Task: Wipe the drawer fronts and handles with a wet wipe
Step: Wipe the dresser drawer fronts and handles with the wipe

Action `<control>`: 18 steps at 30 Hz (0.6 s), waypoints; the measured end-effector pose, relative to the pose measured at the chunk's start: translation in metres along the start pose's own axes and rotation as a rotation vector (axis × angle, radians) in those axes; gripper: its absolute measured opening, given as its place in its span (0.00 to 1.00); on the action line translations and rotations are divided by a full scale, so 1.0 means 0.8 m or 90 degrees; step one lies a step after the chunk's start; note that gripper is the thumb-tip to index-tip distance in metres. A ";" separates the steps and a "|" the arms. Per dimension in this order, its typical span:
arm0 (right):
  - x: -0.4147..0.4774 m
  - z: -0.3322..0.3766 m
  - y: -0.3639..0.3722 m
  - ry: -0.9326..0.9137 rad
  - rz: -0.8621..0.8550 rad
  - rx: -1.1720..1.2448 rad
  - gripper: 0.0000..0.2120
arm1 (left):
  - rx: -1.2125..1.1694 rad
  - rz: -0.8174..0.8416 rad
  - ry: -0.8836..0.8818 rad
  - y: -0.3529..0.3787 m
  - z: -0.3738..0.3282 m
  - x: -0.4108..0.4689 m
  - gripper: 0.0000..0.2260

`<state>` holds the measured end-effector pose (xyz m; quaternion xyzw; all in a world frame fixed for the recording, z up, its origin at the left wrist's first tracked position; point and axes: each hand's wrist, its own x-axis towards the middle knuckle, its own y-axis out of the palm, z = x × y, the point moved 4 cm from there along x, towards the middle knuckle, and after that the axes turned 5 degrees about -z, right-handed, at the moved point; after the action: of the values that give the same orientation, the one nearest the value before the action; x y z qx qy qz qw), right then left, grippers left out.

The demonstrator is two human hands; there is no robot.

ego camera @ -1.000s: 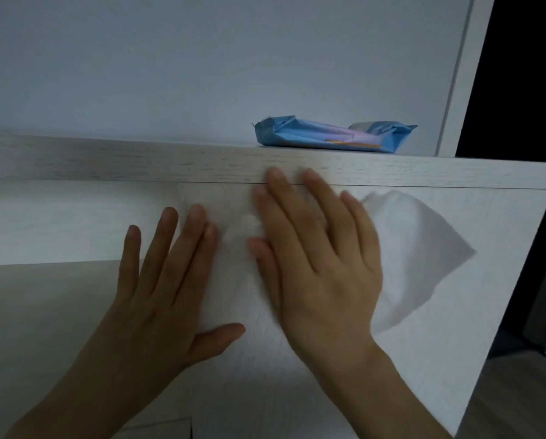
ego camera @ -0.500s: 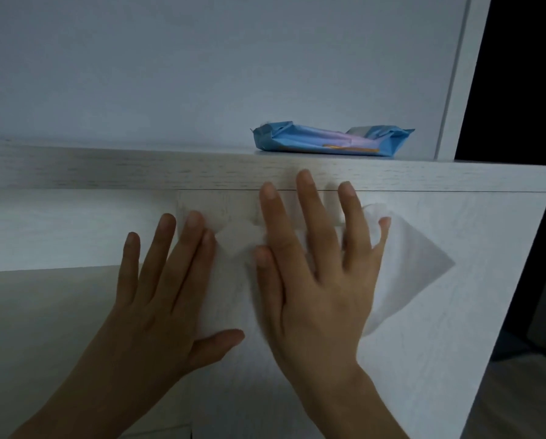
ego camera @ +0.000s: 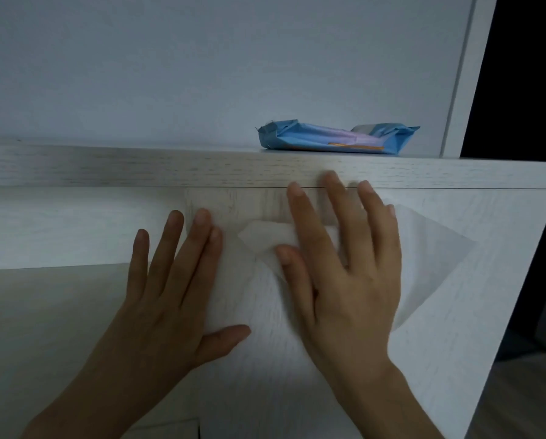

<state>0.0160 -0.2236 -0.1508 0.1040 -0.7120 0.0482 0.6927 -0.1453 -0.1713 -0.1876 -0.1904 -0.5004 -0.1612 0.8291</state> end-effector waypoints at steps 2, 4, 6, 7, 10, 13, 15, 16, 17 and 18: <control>0.003 0.013 0.006 0.008 0.005 -0.022 0.18 | -0.004 0.003 -0.002 0.000 0.000 0.000 0.38; 0.005 0.022 0.010 0.010 0.012 -0.037 0.18 | -0.004 0.005 -0.002 0.001 0.000 0.001 0.38; 0.002 0.014 0.007 0.005 0.016 -0.033 0.19 | 0.001 0.007 0.000 0.001 0.000 0.001 0.38; 0.000 0.007 0.004 0.010 0.015 -0.028 0.19 | 0.003 0.009 0.001 0.001 0.000 0.001 0.38; 0.001 0.003 0.001 0.024 0.006 -0.018 0.19 | 0.010 0.012 0.002 -0.001 0.001 -0.001 0.39; 0.008 0.033 0.010 -0.015 0.005 -0.028 0.18 | 0.015 0.012 0.002 -0.002 0.000 -0.001 0.38; 0.008 0.035 0.011 -0.026 0.007 -0.027 0.17 | 0.018 0.015 0.003 -0.002 0.000 0.000 0.38; 0.007 0.026 0.009 -0.015 0.008 -0.028 0.17 | 0.019 0.016 0.003 -0.002 0.000 0.000 0.38; 0.005 0.013 0.005 0.005 0.004 -0.028 0.18 | 0.016 0.016 0.002 -0.002 0.000 0.000 0.38; 0.003 0.001 0.000 0.027 -0.002 -0.027 0.18 | 0.011 0.016 0.000 -0.002 0.000 0.000 0.38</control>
<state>0.0154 -0.2238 -0.1483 0.0889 -0.6977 0.0342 0.7100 -0.1458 -0.1725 -0.1871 -0.1897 -0.4991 -0.1464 0.8327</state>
